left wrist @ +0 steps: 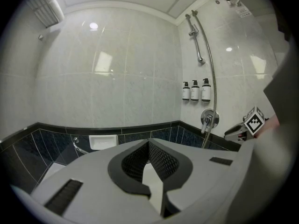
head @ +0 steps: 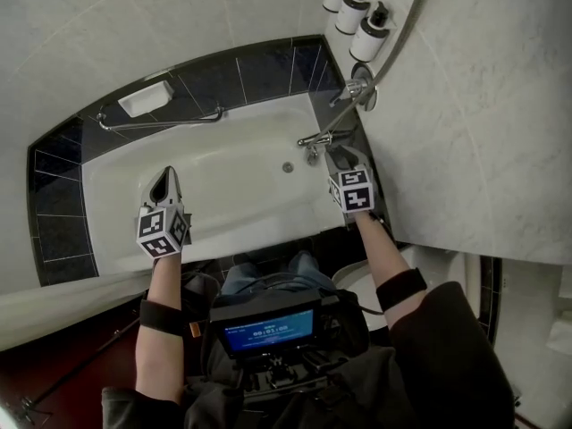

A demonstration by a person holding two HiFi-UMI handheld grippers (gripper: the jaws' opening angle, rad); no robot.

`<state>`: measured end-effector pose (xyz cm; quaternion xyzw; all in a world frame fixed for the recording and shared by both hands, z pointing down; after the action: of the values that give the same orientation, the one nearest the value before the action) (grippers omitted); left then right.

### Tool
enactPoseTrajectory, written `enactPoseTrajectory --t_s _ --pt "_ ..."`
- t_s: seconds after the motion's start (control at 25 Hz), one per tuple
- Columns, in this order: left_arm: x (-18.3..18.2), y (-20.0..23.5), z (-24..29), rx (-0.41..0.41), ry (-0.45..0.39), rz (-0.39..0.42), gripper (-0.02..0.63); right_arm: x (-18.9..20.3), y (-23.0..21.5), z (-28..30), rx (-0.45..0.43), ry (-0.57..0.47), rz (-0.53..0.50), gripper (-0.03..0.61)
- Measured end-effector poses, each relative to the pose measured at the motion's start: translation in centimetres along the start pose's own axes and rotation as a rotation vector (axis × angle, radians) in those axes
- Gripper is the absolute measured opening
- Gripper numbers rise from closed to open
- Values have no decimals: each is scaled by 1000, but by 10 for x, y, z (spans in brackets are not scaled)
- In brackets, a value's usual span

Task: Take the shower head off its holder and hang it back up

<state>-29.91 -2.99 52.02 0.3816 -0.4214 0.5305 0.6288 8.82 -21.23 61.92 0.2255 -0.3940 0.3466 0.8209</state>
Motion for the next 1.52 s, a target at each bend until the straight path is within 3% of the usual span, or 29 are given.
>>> enactPoseTrajectory --t_s 0.56,0.88,1.04,1.12,1.52 --pt "48 -24 51 101 134 50 6 66 12 60 -39 201 32 266" --pt "89 -36 84 150 175 89 6 118 16 106 -54 269 28 270" --pt "139 -30 94 136 204 91 6 167 33 135 -56 290 44 275" --pt "163 -26 108 121 198 84 6 190 38 158 -61 302 51 313" --pt "282 -44 188 149 178 54 6 315 28 274 -20 344 72 322"
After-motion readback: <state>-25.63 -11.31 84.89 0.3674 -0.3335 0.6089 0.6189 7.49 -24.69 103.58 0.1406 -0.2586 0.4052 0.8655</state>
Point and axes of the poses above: the fingertips, and each gripper's own axes: z forward along the fingers, y to its left, x out of its underside, the point moved 3 cm from there along -z, backward along the fingers
